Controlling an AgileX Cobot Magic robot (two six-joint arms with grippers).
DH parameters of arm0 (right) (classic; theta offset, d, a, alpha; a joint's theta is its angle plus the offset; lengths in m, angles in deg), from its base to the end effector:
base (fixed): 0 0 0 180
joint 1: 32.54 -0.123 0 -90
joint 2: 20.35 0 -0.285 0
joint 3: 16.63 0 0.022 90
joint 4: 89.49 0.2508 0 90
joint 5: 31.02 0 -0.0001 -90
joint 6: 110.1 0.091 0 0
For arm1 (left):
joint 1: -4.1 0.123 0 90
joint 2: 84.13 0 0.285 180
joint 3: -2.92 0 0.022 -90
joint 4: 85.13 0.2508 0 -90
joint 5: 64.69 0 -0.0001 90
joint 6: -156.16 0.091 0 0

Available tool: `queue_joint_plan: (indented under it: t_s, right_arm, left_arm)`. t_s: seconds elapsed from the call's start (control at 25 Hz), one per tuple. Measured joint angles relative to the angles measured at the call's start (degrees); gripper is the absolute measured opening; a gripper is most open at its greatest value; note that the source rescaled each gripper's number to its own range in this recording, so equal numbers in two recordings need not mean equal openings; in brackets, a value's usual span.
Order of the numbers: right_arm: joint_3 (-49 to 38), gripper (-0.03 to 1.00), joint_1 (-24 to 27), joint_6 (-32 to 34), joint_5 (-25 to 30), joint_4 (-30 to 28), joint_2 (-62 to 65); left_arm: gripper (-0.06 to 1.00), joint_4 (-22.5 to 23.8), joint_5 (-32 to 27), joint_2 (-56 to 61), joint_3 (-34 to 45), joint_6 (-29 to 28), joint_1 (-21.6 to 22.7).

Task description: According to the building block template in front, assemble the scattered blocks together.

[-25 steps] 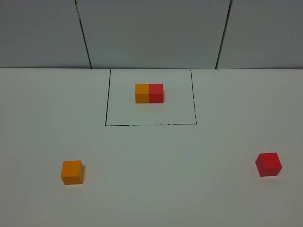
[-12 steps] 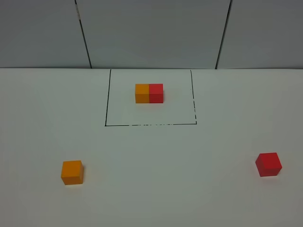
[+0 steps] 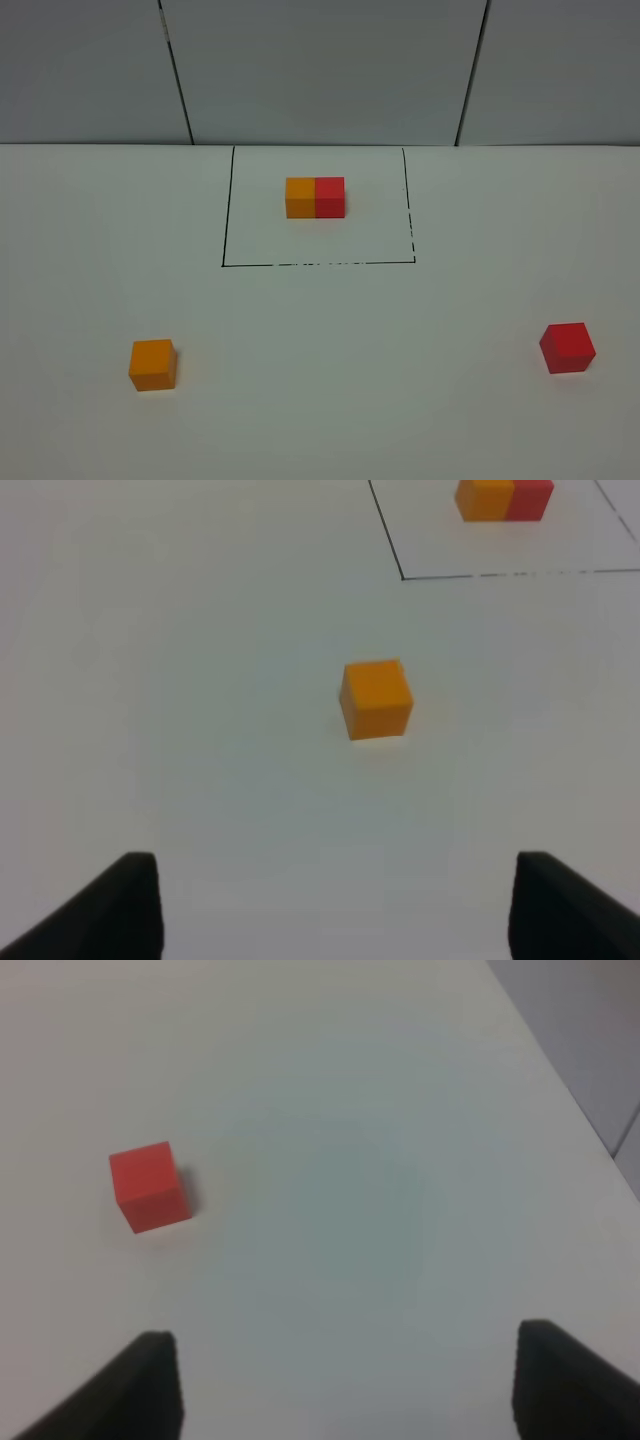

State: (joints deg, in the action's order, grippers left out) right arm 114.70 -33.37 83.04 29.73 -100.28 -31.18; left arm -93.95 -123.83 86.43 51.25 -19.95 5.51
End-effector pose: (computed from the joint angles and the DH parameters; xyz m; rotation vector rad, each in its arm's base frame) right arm 0.0031 -0.0148 0.2781 0.2260 2.0721 -0.0797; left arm 0.0002 -0.0120 0.2816 0.0462 2.0326 -0.1261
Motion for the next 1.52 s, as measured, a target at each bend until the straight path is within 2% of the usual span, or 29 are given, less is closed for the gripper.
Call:
queue_joint_plan:
  t_s: [0.2, 0.4, 0.6, 0.72, 0.84, 1.0, 1.2, 1.52]
  right_arm:
    - [0.0, 0.42, 0.0, 0.0, 0.0, 0.0, 0.0]
    - [0.0, 0.42, 0.0, 0.0, 0.0, 0.0, 0.0]
    - [0.0, 0.42, 0.0, 0.0, 0.0, 0.0, 0.0]
    - [0.0, 0.42, 0.0, 0.0, 0.0, 0.0, 0.0]
    - [0.0, 0.42, 0.0, 0.0, 0.0, 0.0, 0.0]
    - [0.0, 0.42, 0.0, 0.0, 0.0, 0.0, 0.0]
    - [0.0, 0.42, 0.0, 0.0, 0.0, 0.0, 0.0]
    - [0.0, 0.42, 0.0, 0.0, 0.0, 0.0, 0.0]
  left_arm:
    - [0.83, 0.0, 1.5, -9.7, -1.2, -2.9, 0.0]
    - [0.83, -0.9, 5.2, -23.7, -6.0, -5.7, 0.0]
    - [0.83, -6.9, 5.8, -40.3, -14.5, -6.0, 0.0]
    - [0.83, -11.9, 3.5, -49.9, -20.3, -3.9, 0.0]
    - [0.83, -13.7, 1.3, -57.5, -25.0, -2.6, 0.0]
    - [0.83, -12.1, 0.2, -64.8, -28.3, -3.0, 0.0]
    - [0.83, -10.2, 0.5, -71.7, -28.8, -6.6, -1.2]
    - [0.83, -1.5, 3.9, -81.9, -31.7, -9.7, -11.3]
